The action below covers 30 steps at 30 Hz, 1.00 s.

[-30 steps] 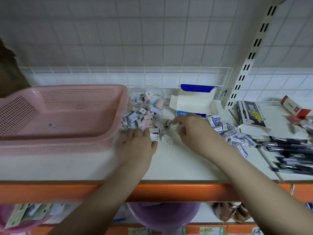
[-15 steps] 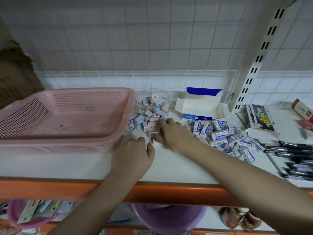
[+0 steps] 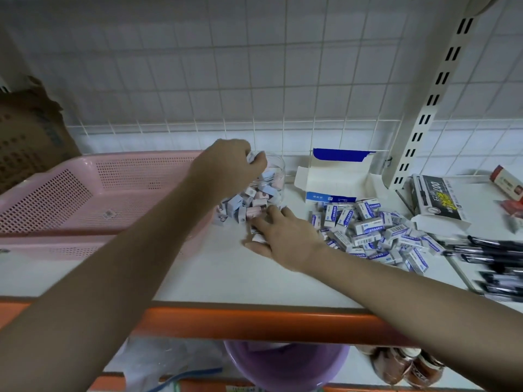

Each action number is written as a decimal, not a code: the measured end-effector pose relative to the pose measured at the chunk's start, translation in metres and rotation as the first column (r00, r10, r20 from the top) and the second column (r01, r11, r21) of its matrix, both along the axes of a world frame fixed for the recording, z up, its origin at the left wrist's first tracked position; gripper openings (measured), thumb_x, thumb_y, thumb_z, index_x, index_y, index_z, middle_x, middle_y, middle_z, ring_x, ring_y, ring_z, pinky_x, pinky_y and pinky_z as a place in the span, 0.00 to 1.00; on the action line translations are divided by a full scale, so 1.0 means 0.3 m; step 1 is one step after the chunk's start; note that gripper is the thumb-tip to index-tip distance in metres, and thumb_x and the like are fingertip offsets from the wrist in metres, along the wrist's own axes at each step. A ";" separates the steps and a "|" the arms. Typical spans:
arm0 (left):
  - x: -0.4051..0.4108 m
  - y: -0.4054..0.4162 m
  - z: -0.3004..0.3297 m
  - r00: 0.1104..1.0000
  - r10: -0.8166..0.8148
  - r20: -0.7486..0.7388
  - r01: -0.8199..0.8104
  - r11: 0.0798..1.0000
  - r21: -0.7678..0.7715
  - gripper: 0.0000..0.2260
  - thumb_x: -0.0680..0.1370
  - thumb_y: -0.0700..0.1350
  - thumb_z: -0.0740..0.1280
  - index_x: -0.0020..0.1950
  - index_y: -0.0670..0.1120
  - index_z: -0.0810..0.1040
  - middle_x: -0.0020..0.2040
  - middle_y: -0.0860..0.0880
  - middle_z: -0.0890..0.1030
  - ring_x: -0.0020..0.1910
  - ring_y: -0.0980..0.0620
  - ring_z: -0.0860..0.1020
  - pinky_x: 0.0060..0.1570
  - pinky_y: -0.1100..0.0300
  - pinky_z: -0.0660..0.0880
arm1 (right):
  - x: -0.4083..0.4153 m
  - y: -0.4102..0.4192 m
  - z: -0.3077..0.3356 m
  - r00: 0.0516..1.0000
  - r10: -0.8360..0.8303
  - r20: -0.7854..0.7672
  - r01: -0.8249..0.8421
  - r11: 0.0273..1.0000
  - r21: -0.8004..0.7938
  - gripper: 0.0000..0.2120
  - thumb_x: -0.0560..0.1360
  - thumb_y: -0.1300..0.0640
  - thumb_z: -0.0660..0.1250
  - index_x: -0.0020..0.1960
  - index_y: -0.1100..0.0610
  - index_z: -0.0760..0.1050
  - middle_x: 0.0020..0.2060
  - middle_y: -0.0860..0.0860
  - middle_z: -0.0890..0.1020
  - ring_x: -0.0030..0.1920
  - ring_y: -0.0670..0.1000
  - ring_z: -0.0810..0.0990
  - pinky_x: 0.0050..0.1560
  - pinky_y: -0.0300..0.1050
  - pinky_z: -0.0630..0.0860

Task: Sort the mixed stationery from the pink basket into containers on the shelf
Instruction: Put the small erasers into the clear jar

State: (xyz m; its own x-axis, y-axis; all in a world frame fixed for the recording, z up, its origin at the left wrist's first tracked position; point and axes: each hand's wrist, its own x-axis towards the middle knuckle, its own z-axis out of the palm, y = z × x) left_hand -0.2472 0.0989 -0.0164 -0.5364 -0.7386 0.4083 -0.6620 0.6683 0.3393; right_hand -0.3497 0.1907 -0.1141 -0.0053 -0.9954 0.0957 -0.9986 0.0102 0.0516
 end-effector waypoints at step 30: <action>-0.059 0.100 -0.282 0.994 0.103 -0.021 -0.102 0.994 0.027 0.13 0.77 0.42 0.60 0.61 0.42 0.74 0.59 0.43 0.73 0.60 0.44 0.72 0.58 0.54 0.68 | -0.208 -0.098 0.197 0.801 -0.147 0.580 0.342 0.908 -0.242 0.19 0.76 0.46 0.63 0.57 0.61 0.69 0.49 0.55 0.78 0.47 0.55 0.77 0.45 0.47 0.73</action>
State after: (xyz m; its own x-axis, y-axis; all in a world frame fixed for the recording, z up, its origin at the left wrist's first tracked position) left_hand -0.2650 0.1288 -0.1011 -0.4482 -0.7999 0.3991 -0.7186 0.5880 0.3713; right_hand -0.4123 0.1612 -0.0550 -0.3916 -0.8656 0.3121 -0.8219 0.1765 -0.5416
